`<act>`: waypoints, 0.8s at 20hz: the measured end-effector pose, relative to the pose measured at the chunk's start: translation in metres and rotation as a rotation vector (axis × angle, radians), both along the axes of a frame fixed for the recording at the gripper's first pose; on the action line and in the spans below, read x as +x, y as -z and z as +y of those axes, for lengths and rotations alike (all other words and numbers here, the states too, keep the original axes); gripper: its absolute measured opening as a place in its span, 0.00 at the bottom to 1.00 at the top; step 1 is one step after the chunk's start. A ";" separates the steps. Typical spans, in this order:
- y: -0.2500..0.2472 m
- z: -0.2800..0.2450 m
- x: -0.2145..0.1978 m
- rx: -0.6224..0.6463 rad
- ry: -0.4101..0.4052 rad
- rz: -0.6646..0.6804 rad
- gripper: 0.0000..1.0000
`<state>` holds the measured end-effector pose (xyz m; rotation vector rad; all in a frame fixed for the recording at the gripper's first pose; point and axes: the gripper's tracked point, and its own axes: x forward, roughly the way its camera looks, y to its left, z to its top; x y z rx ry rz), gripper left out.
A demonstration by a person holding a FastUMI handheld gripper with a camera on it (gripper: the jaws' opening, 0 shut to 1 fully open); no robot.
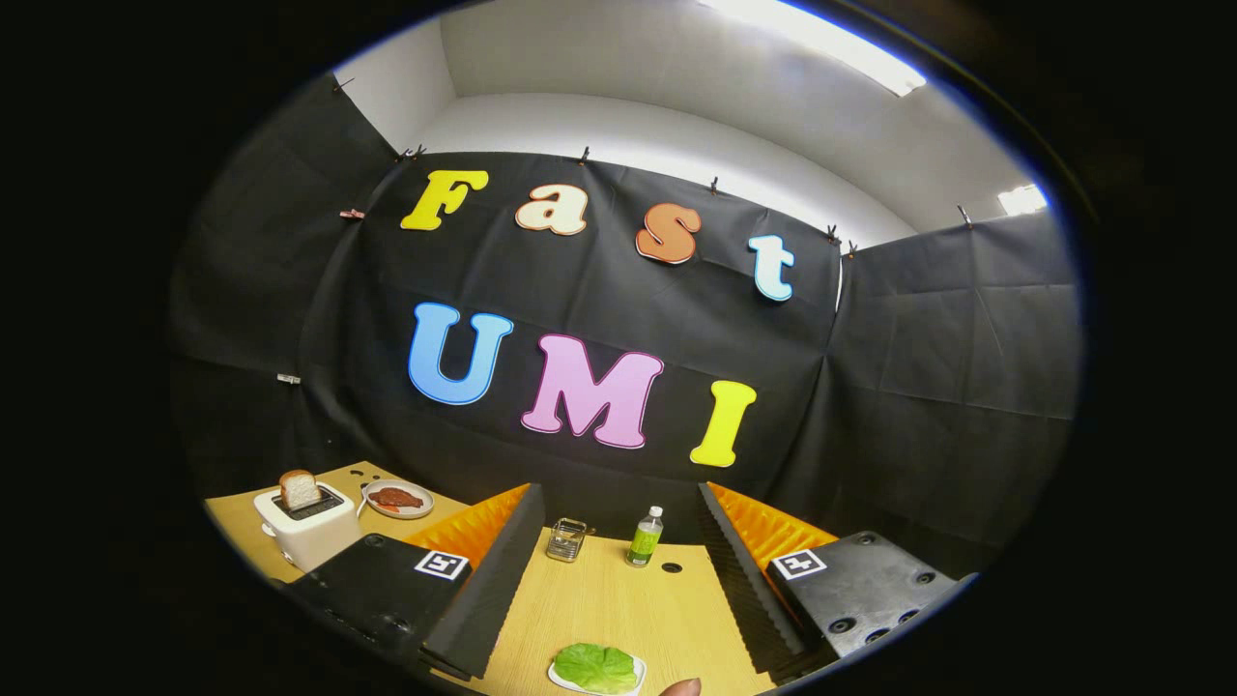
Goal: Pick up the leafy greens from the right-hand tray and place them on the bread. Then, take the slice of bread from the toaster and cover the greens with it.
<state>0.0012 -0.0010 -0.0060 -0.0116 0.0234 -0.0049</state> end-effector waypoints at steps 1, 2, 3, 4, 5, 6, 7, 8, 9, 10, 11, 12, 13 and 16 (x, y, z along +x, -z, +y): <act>0.004 0.000 0.001 -0.003 0.001 0.016 0.97; 0.010 0.000 0.003 -0.005 -0.001 0.036 0.98; 0.016 0.001 0.004 -0.003 -0.005 0.055 0.98; 0.022 0.003 0.006 0.001 -0.016 0.074 0.98; 0.028 0.004 0.009 0.001 -0.025 0.095 0.97; 0.039 0.006 0.011 0.001 -0.047 0.123 0.97; 0.052 0.009 0.012 0.007 -0.084 0.161 0.98; 0.069 0.014 0.012 0.018 -0.126 0.209 0.98; 0.092 0.017 0.010 0.034 -0.170 0.268 0.98; 0.111 0.017 0.008 0.043 -0.202 0.317 0.98; 0.137 0.015 0.007 0.048 -0.229 0.376 0.98; 0.159 0.010 0.007 0.041 -0.236 0.424 0.97; 0.182 0.002 0.005 0.026 -0.239 0.479 0.97; 0.244 -0.004 0.006 -0.003 -0.272 0.597 0.97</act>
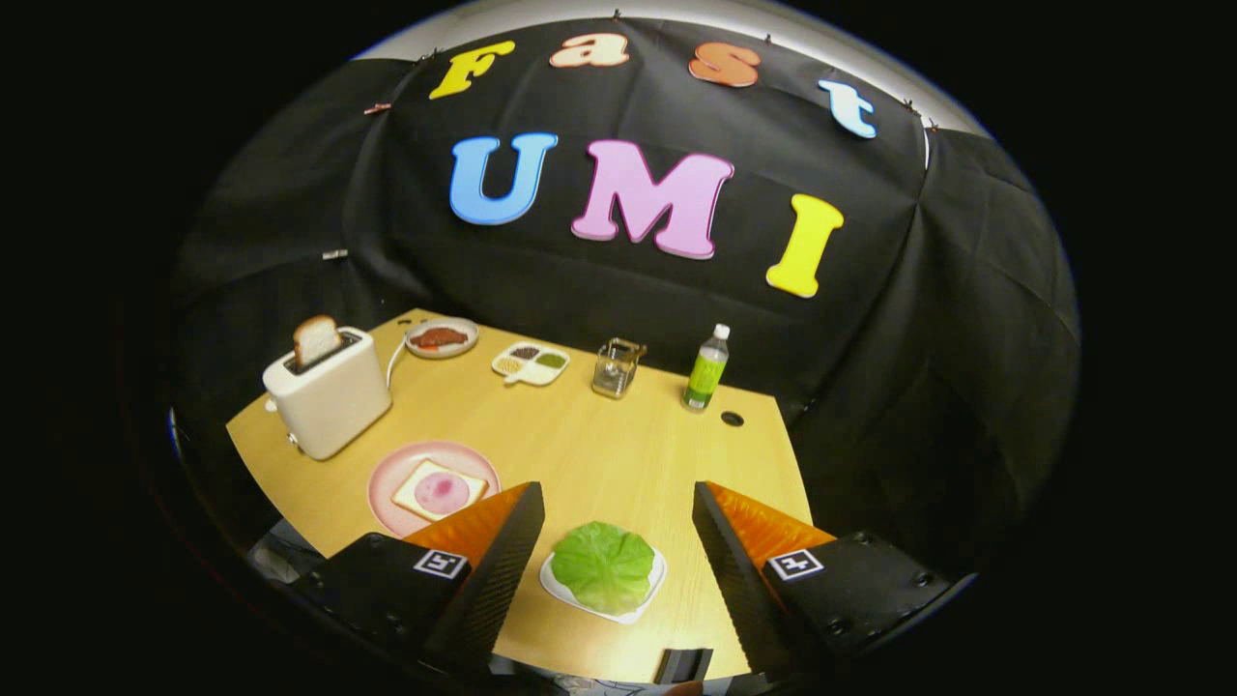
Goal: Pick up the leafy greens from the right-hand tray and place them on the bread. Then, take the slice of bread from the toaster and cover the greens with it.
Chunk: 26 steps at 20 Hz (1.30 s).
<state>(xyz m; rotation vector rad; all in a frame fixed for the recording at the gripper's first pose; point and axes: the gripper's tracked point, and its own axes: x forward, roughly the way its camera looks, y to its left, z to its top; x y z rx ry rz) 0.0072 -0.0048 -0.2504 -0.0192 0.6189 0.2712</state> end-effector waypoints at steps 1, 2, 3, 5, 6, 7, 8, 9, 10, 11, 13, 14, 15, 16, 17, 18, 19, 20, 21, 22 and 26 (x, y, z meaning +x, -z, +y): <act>0.017 0.003 -0.001 0.002 -0.023 0.035 0.97; 0.036 0.008 -0.003 0.008 -0.049 0.077 0.96; 0.057 0.012 -0.004 0.014 -0.068 0.119 0.95; 0.098 0.018 -0.002 0.026 -0.098 0.209 0.89; 0.114 0.018 -0.002 0.021 -0.108 0.243 0.89; 0.129 0.019 -0.005 0.014 -0.122 0.277 0.86; 0.145 0.019 -0.006 0.000 -0.131 0.308 0.85; 0.161 0.016 -0.004 -0.014 -0.134 0.335 0.81; 0.179 0.016 0.000 -0.015 -0.134 0.363 0.80; 0.189 0.019 0.000 -0.007 -0.134 0.391 0.80; 0.203 0.025 0.002 0.007 -0.141 0.434 0.79; 0.208 0.026 0.005 0.004 -0.144 0.444 0.78; 0.213 0.027 0.007 0.000 -0.147 0.454 0.78; 0.218 0.028 0.008 -0.005 -0.149 0.467 0.77; 0.224 0.027 0.009 -0.011 -0.148 0.483 0.75; 0.229 0.026 0.009 -0.024 -0.144 0.501 0.73; 0.235 0.024 0.006 -0.037 -0.145 0.519 0.70; 0.234 0.025 0.003 -0.031 -0.159 0.532 0.68; 0.236 0.027 0.005 -0.026 -0.157 0.522 0.64; 0.235 0.028 0.002 -0.014 -0.168 0.533 0.61; 0.236 0.033 0.000 -0.050 -0.212 0.526 0.22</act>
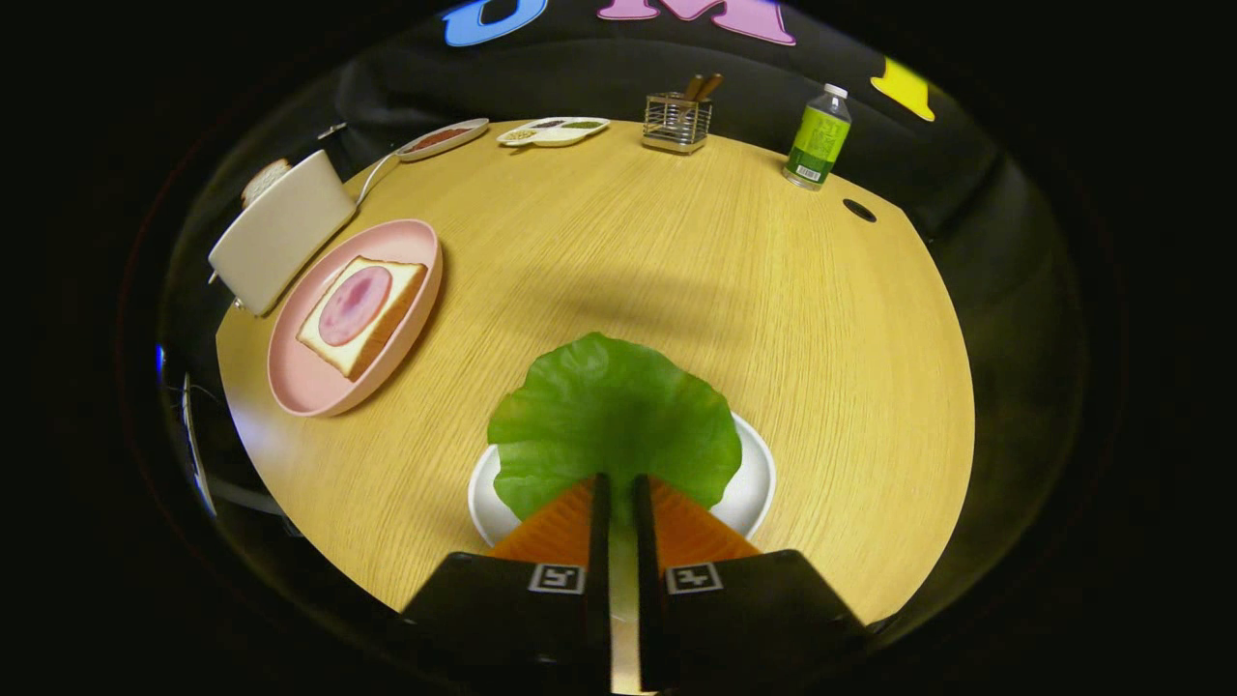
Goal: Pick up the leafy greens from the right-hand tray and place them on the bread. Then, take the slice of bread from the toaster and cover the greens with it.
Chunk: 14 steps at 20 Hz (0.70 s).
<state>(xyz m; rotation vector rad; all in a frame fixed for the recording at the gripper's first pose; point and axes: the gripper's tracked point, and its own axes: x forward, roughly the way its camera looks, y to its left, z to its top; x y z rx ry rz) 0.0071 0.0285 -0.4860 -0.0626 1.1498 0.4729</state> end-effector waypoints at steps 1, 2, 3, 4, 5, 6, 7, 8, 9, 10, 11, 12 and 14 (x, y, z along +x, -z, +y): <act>-0.002 0.000 -0.002 -0.016 -0.008 -0.002 0.09; -0.006 0.000 -0.004 -0.024 -0.014 0.005 0.07; -0.008 0.003 -0.004 -0.017 -0.018 0.005 0.06; -0.014 0.004 -0.005 -0.013 -0.015 -0.003 0.06; -0.019 0.002 -0.005 -0.011 -0.008 -0.016 0.06; -0.026 0.001 -0.005 -0.005 -0.002 -0.025 0.06; -0.034 -0.001 -0.004 -0.002 0.004 -0.037 0.06; -0.043 -0.002 -0.004 0.003 0.007 -0.050 0.06; -0.052 -0.004 -0.003 0.010 0.011 -0.061 0.06; -0.062 -0.004 -0.003 0.019 0.012 -0.069 0.06; -0.072 -0.002 -0.004 0.029 0.011 -0.074 0.06; -0.082 0.000 -0.003 0.037 0.008 -0.082 0.06; -0.102 0.009 -0.001 0.057 0.000 -0.098 0.06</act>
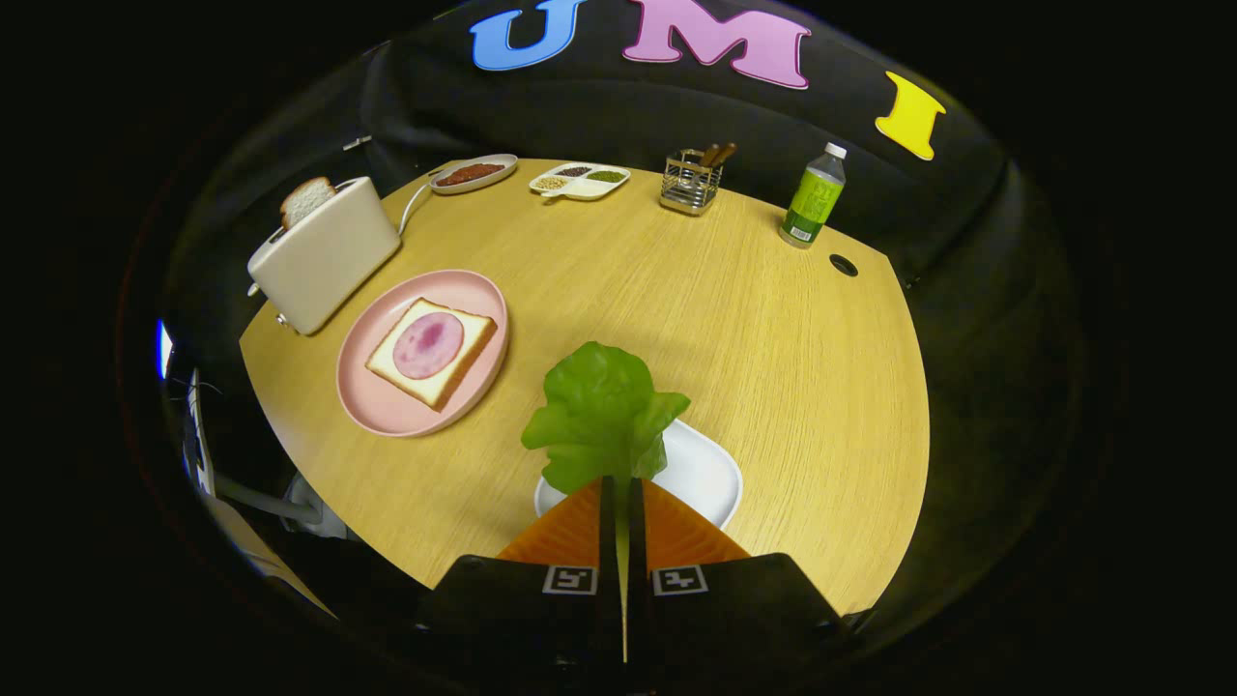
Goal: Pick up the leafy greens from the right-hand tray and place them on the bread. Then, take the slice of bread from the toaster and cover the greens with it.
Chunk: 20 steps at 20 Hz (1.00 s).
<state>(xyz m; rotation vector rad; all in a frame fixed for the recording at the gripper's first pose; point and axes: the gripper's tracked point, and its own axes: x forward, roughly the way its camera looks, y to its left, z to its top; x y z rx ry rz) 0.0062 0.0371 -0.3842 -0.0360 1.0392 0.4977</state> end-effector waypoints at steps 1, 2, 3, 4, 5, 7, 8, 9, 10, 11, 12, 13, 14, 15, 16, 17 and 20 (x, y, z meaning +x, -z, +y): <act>-0.012 0.007 0.003 0.011 -0.006 -0.011 0.06; -0.020 0.014 0.005 0.022 -0.008 -0.022 0.06; -0.031 0.027 0.006 0.044 -0.016 -0.033 0.06; -0.042 0.043 0.007 0.067 -0.031 -0.040 0.06; -0.052 0.057 0.009 0.085 -0.049 -0.053 0.06; -0.066 0.086 0.013 0.109 -0.093 -0.074 0.06; -0.070 0.100 0.013 0.118 -0.117 -0.068 0.06; -0.075 0.116 0.013 0.130 -0.136 -0.068 0.06; -0.078 0.130 0.016 0.144 -0.150 -0.073 0.06; -0.079 0.142 0.018 0.150 -0.164 -0.066 0.06; -0.079 0.152 0.019 0.154 -0.174 -0.058 0.06; -0.079 0.162 0.020 0.157 -0.182 -0.051 0.06; -0.078 0.168 0.024 0.157 -0.187 -0.048 0.06; -0.076 0.174 0.025 0.154 -0.193 -0.048 0.06; -0.074 0.180 0.026 0.155 -0.199 -0.040 0.06; -0.072 0.186 0.026 0.159 -0.204 -0.028 0.06; -0.067 0.195 0.027 0.159 -0.220 -0.007 0.07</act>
